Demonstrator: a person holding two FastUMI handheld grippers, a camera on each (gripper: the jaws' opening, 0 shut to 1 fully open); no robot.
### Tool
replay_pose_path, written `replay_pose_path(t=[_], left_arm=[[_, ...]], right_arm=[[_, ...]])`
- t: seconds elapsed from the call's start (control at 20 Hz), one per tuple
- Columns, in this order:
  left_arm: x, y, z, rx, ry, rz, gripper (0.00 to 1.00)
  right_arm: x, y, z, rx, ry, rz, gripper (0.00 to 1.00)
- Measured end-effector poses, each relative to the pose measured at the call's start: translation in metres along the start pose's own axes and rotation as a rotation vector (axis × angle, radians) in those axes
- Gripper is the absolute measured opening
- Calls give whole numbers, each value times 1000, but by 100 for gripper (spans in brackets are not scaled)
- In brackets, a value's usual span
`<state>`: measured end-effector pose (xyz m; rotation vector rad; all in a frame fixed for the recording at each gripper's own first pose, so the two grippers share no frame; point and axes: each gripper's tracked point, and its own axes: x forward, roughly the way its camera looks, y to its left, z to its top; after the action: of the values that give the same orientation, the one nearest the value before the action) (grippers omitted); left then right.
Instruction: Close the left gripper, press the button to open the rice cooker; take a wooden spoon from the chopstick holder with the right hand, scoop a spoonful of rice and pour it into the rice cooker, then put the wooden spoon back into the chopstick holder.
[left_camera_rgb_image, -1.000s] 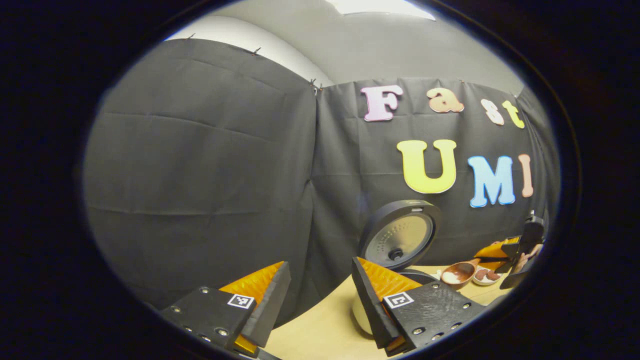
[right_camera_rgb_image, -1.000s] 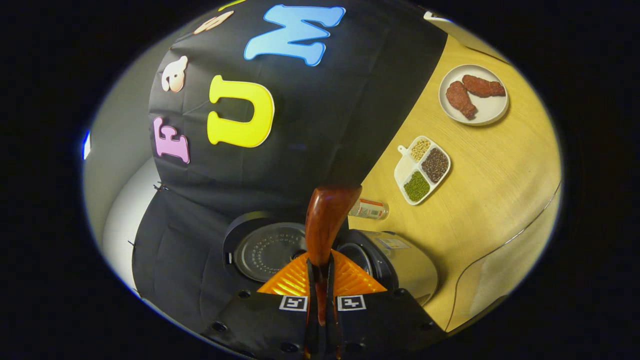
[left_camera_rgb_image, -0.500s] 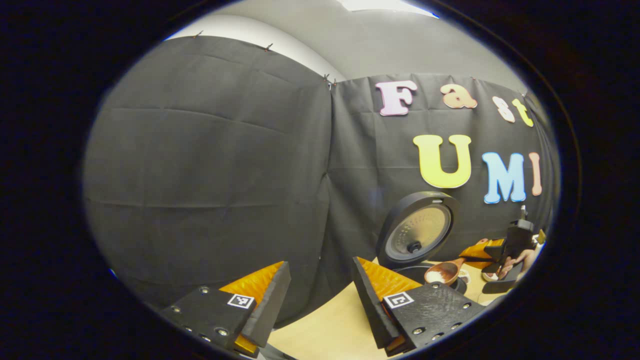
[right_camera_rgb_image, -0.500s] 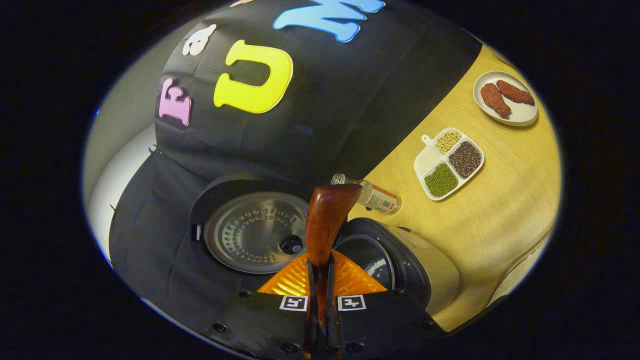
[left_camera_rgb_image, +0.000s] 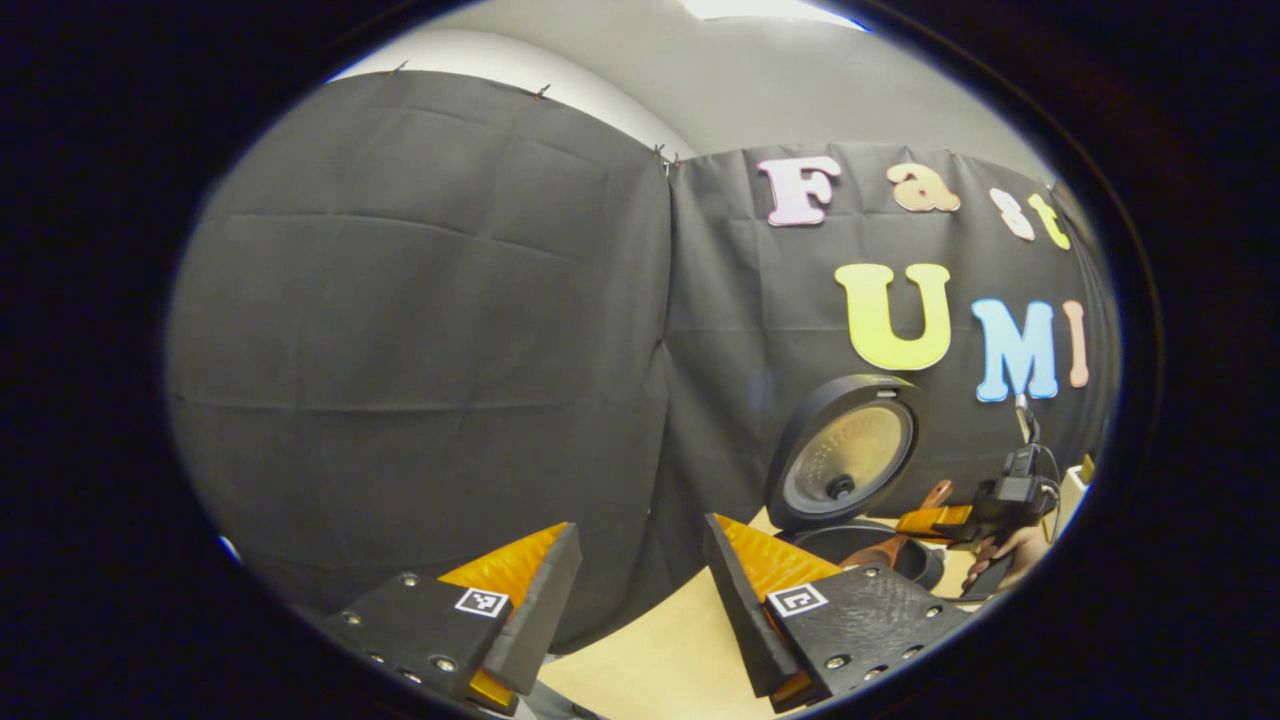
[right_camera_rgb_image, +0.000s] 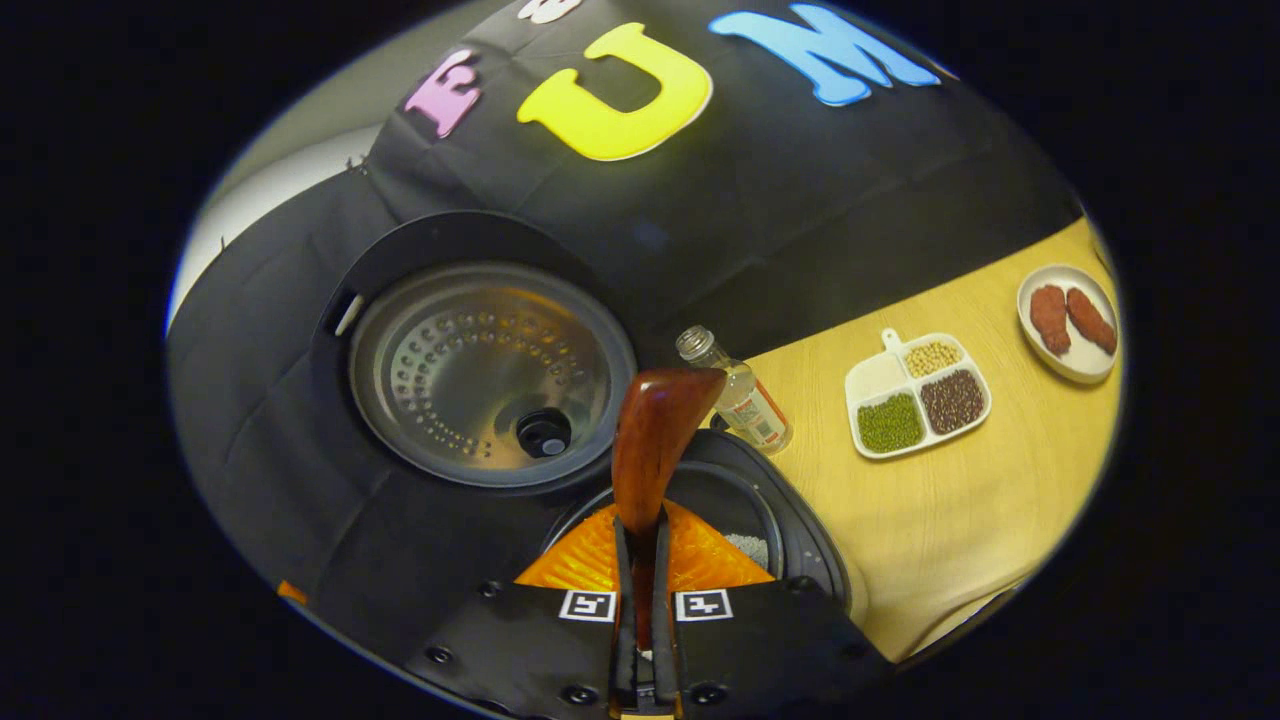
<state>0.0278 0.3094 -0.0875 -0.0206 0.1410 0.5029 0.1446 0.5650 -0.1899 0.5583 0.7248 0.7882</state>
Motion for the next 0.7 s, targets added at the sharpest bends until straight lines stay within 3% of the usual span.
replay_pose_path(t=[0.3, 0.45, 0.5, 0.55, 0.7], left_arm=[[-4, 4, -1, -6, 2, 8, 77], [-5, 6, -1, -9, 1, 13, 77], [-5, 6, -1, -8, 0, 13, 77], [-6, 6, 0, -7, 1, 14, 77], [-8, 9, 0, -9, 1, 18, 78]], right_arm=[[0, 17, 1, -306, -31, -15, 4], [0, 22, 3, -433, -56, -18, 8], [1, 24, 4, -481, -63, -17, 3], [2, 28, 3, -525, -68, -16, 7], [4, 36, 2, -642, -84, -8, 8]])
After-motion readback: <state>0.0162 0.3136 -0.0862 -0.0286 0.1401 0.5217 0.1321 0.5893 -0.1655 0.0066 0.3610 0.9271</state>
